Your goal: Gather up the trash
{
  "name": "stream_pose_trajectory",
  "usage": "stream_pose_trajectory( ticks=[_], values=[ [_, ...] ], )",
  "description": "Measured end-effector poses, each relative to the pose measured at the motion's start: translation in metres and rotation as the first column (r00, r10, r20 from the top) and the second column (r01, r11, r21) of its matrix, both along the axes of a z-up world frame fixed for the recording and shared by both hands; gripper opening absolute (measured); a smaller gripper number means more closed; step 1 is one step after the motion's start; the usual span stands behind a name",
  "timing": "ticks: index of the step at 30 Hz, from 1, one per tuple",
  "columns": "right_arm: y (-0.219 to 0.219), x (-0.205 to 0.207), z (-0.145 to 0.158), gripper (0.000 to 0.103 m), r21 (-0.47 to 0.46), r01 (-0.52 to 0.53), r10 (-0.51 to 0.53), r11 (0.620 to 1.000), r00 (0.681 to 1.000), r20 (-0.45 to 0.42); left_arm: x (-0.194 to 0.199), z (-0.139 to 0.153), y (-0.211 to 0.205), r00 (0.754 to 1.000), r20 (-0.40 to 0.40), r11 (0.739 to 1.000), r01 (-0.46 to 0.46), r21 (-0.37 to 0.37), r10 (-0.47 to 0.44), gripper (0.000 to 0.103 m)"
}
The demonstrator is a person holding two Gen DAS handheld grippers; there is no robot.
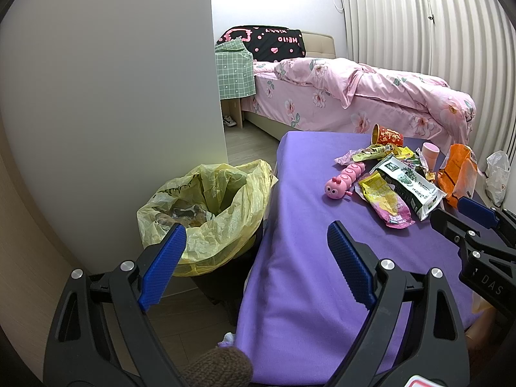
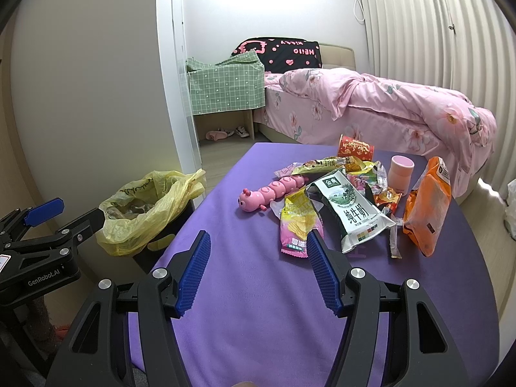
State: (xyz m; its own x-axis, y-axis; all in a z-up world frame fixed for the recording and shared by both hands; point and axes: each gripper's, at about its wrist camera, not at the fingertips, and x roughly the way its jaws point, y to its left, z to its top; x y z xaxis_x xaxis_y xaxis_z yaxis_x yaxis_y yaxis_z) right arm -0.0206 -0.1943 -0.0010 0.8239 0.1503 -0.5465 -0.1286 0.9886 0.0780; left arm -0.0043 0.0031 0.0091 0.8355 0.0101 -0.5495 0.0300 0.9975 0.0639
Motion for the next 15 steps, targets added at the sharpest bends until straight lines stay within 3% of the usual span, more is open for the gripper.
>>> stream_pose_trajectory(
  ticks=[15],
  values=[
    [0.0005,-0.0006,0.0005,0.058,-0.001,0.001,0.0,1.0,1.0,0.0,-0.0002,0.0002,0.0001,1.0,-0.002,1.0,0.0,0.0,0.0,0.085]
  ],
)
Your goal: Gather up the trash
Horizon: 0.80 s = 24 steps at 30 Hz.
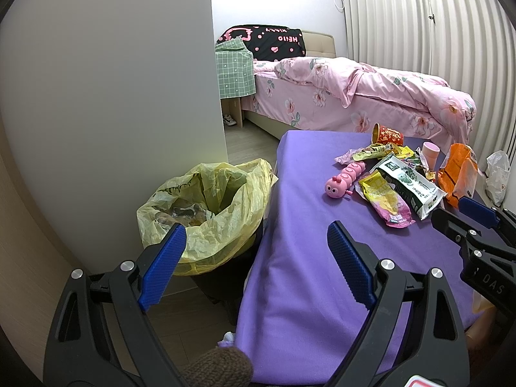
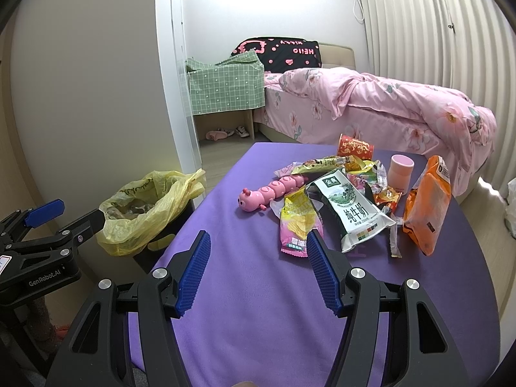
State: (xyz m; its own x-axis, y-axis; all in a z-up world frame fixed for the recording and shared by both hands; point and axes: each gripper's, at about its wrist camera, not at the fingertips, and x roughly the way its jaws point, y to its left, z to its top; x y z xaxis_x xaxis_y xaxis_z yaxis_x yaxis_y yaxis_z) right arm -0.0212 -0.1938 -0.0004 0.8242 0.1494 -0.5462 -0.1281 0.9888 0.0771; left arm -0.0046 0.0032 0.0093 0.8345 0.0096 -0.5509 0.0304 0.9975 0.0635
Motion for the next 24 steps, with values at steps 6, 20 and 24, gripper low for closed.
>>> stream_pose_trajectory(
  ticks=[6,20,24],
  values=[
    [-0.0004,-0.0001,0.0,0.058,0.001,0.0,0.0,1.0,1.0,0.0,-0.0002,-0.0007,0.001,1.0,-0.003,1.0,-0.002,-0.001,0.002,0.085],
    [-0.0006,-0.0004,-0.0006,0.058,0.003,0.0,0.0,1.0,1.0,0.0,-0.0001,-0.0008,0.0011,1.0,-0.003,1.0,-0.002,-0.001,0.002,0.085],
    [-0.0009,0.0003,-0.0007,0.058,-0.002,0.001,-0.001,1.0,1.0,-0.002,0.0008,-0.0015,0.0016,1.0,-0.004,1.0,0.001,0.001,-0.001,0.085]
  ],
)
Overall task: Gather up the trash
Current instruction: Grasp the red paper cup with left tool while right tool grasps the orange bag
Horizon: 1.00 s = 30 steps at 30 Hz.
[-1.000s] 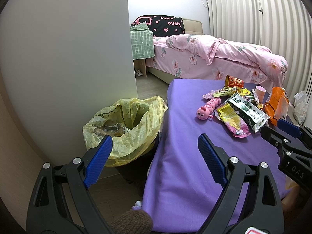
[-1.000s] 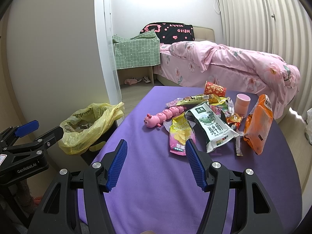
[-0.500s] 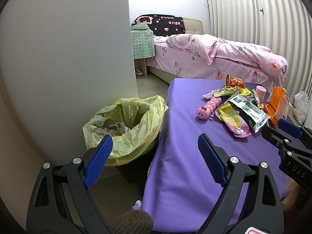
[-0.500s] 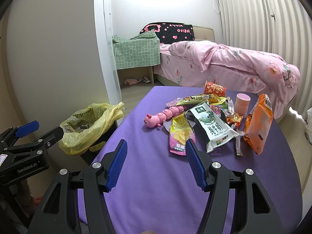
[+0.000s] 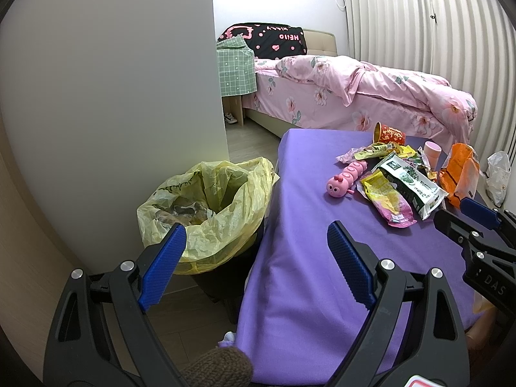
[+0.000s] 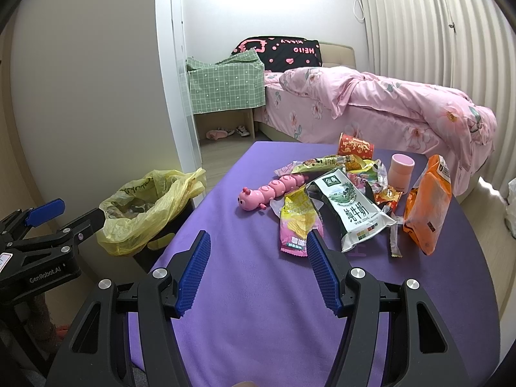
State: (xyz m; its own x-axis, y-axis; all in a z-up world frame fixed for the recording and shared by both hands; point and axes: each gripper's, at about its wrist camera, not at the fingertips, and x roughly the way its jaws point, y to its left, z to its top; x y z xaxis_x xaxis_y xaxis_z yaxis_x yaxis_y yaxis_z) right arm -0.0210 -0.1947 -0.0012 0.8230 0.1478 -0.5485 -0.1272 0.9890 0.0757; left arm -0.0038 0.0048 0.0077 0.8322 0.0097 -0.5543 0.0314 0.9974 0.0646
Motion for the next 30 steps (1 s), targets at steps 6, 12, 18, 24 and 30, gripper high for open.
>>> stream_pose_trajectory(
  ticks=[6,12,18,24,30],
  values=[
    [-0.015,0.016,-0.002,0.058,-0.038,0.052,-0.053,0.998,0.999,-0.012,0.023,0.0,0.003,0.999,0.041,0.998,0.033,-0.045,-0.031,0.085],
    [-0.051,0.043,-0.003,0.058,-0.113,0.158,-0.161,0.981,0.987,-0.014,0.074,-0.008,-0.029,0.975,0.066,0.975,0.217,-0.056,-0.213,0.085],
    [-0.101,0.078,0.003,0.058,-0.199,0.266,-0.275,0.943,0.961,-0.018,0.143,-0.011,-0.081,0.93,0.059,0.927,0.368,-0.076,-0.364,0.088],
    [-0.142,0.115,0.022,0.058,-0.303,0.335,-0.348,0.892,0.938,0.013,0.237,-0.006,-0.153,0.86,-0.035,0.852,0.498,-0.163,-0.51,0.094],
    [-0.19,0.146,0.017,0.058,-0.293,0.388,-0.418,0.874,0.907,-0.047,0.311,-0.018,-0.221,0.801,-0.113,0.805,0.565,-0.182,-0.588,0.076]
  ],
)
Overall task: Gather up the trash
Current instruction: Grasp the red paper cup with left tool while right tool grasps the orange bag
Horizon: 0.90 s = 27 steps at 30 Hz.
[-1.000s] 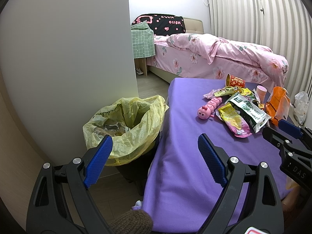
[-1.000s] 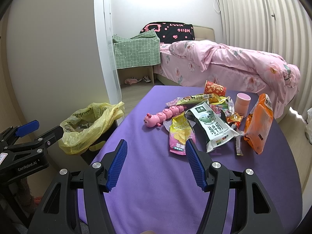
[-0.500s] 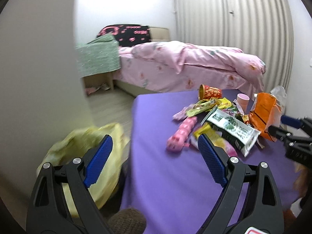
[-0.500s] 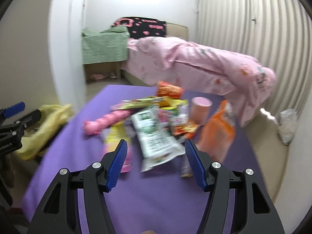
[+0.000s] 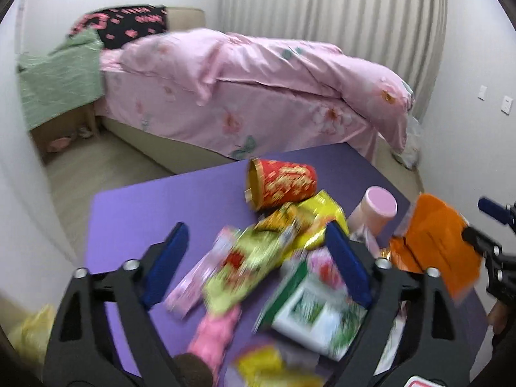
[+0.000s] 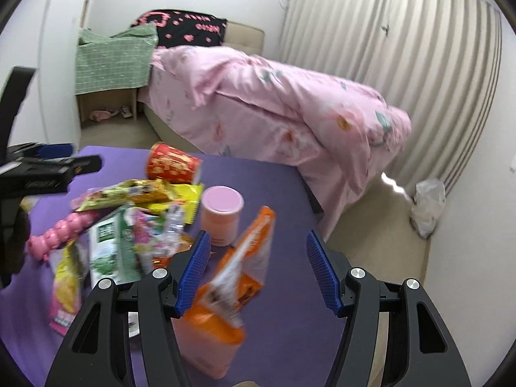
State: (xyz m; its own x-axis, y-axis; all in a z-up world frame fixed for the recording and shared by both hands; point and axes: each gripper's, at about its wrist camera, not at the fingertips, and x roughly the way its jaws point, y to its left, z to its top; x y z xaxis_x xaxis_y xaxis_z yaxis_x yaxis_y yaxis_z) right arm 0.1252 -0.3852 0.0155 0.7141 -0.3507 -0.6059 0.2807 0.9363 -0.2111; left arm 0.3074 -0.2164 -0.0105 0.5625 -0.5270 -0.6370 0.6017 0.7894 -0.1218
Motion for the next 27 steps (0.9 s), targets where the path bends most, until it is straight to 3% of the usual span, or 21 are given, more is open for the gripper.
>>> stream_pose_trajectory(
  ticks=[4,8,10,12,16,17,19,21,23,27],
  values=[
    [-0.013,0.003,-0.013,0.058,0.03,0.051,-0.05,0.998,0.998,-0.034,0.054,-0.013,-0.033,0.996,-0.094,1.0,0.002,-0.029,-0.005,0.071],
    [-0.015,0.002,-0.027,0.058,0.021,0.082,-0.081,0.996,0.994,-0.068,0.084,-0.03,-0.057,0.986,-0.165,1.0,0.018,-0.008,-0.02,0.067],
    [-0.019,0.001,-0.035,0.058,0.05,0.097,-0.092,0.994,0.992,-0.087,0.092,-0.039,-0.067,0.98,-0.197,1.0,0.023,0.007,-0.022,0.056],
    [-0.023,-0.001,-0.041,0.058,0.08,0.101,-0.093,0.992,0.991,-0.1,0.093,-0.042,-0.071,0.977,-0.209,0.999,0.033,0.01,-0.03,0.034],
    [-0.025,-0.007,-0.051,0.057,0.103,0.093,-0.081,0.99,0.99,-0.114,0.082,-0.033,-0.065,0.979,-0.192,0.998,0.054,-0.034,-0.06,0.02],
    [-0.025,-0.008,-0.052,0.054,0.117,0.087,-0.074,0.989,0.991,-0.114,0.079,-0.029,-0.064,0.98,-0.187,0.998,0.058,-0.038,-0.064,0.015],
    [-0.026,-0.011,-0.054,0.033,0.173,0.069,-0.051,0.983,0.993,-0.105,0.075,-0.017,-0.061,0.983,-0.17,0.997,0.06,-0.046,-0.067,0.007],
    [-0.03,-0.016,-0.054,0.02,0.273,0.024,-0.006,0.962,0.998,-0.066,0.068,-0.004,-0.054,0.986,-0.149,0.996,0.062,-0.057,-0.07,0.003],
    [-0.034,-0.021,-0.05,0.013,0.352,-0.019,0.026,0.936,1.0,-0.014,0.058,0.011,-0.047,0.99,-0.119,0.995,0.072,-0.065,-0.08,0.003],
    [-0.026,-0.026,-0.04,0.009,0.354,-0.035,0.035,0.935,0.999,0.005,0.029,0.035,-0.026,0.991,-0.083,0.992,0.099,-0.083,-0.106,0.003]
  ],
)
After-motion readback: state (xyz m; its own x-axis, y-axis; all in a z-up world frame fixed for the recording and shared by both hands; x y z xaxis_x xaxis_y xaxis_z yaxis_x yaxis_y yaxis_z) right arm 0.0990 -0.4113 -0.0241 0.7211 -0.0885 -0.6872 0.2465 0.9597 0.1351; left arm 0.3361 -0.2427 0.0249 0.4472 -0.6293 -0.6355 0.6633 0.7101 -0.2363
